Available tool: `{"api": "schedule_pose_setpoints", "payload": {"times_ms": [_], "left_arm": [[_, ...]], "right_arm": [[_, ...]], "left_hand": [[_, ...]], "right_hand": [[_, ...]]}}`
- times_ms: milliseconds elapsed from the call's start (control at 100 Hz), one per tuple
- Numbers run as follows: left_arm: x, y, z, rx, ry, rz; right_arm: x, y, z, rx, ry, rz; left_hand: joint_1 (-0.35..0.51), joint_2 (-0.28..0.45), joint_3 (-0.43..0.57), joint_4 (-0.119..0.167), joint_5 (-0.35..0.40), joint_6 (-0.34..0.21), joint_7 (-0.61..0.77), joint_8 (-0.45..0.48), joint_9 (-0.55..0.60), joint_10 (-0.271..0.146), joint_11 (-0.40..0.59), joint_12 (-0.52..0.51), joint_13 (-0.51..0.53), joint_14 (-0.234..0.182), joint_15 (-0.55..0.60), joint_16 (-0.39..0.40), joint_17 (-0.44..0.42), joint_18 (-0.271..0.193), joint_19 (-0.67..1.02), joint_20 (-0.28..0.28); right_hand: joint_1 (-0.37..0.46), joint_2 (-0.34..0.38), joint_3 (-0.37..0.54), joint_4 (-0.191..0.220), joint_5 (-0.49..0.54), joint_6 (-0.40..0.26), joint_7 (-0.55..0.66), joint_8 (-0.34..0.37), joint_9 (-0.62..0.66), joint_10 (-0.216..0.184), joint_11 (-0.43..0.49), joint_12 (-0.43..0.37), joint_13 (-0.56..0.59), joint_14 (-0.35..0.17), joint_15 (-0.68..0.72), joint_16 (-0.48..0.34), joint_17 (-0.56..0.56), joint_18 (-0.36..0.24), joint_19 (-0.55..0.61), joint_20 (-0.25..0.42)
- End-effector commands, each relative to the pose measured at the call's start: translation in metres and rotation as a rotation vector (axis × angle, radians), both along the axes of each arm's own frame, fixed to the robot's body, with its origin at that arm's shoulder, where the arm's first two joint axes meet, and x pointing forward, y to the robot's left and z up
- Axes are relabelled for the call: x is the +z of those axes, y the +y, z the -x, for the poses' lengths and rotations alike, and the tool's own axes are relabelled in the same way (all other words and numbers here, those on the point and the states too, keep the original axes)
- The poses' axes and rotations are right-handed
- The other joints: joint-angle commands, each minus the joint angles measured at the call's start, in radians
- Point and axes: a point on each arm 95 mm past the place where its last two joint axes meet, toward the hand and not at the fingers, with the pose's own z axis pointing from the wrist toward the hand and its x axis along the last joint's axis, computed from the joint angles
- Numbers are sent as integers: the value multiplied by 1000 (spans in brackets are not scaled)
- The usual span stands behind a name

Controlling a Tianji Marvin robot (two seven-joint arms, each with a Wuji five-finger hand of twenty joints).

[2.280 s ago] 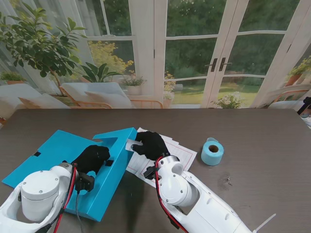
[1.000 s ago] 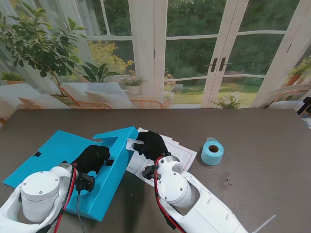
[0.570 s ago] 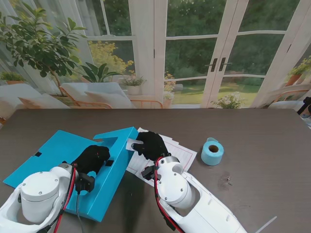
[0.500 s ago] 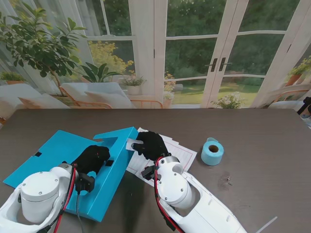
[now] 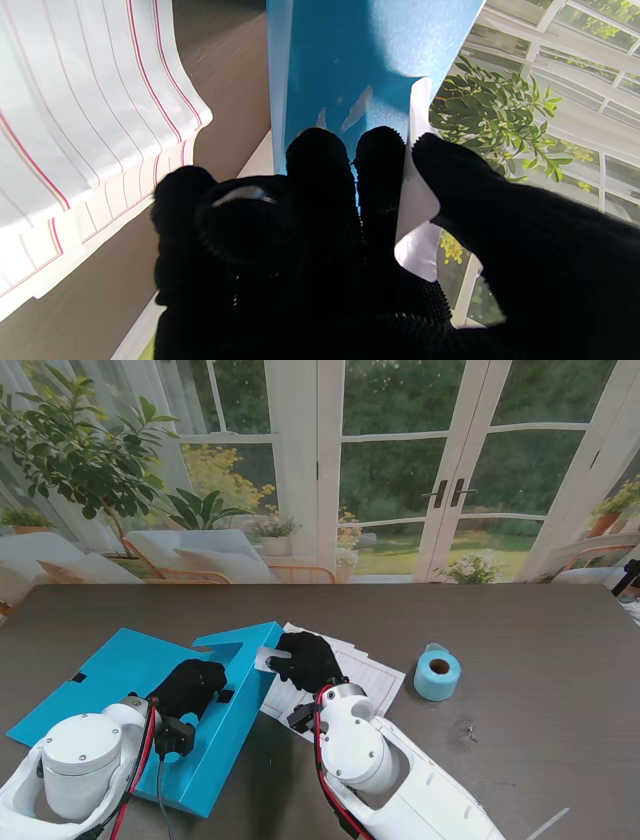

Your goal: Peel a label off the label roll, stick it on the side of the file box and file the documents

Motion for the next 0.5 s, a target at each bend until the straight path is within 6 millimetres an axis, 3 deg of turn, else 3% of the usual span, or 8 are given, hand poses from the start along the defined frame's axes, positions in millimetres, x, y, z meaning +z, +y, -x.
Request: {"api": "schedule_pose_setpoints", "payload": {"times_ms": [0,300,490], "left_arm": [[2,-3,1,-23,-2,17],[2,-3,2,-23,-6,18],[2,-2,3,-30,-7,17]], "right_arm": [[-2,5,2,11,11,2],[-13,5,1,15,0,55],[-15,7,2,15,-21,81]], "left_hand": [[40,10,51,0,-1,34,53,22,25,-84,36,14,0,30,38,15,3,16,20,13],[40,10,51,0,-1,34,53,22,26,-82,35,13,0,32,38,15,3,16,20,13],[40,10,51,-1,-1,34,53,22,26,-84,36,13,1,30,38,16,3,16,20,13]], "right_hand": [[18,-10,42,-13,6,-8,-3,2,32,46,17,12,23,-7,23,10,173,19,26,-6],[2,0,23,-12,-9,-33,-11,-6,3,45,6,6,21,4,3,0,143,7,29,-4],[-16,1,-1,-1,-24,-46,-16,-70,-35,44,21,-6,22,19,-5,-9,118,6,46,0]]}}
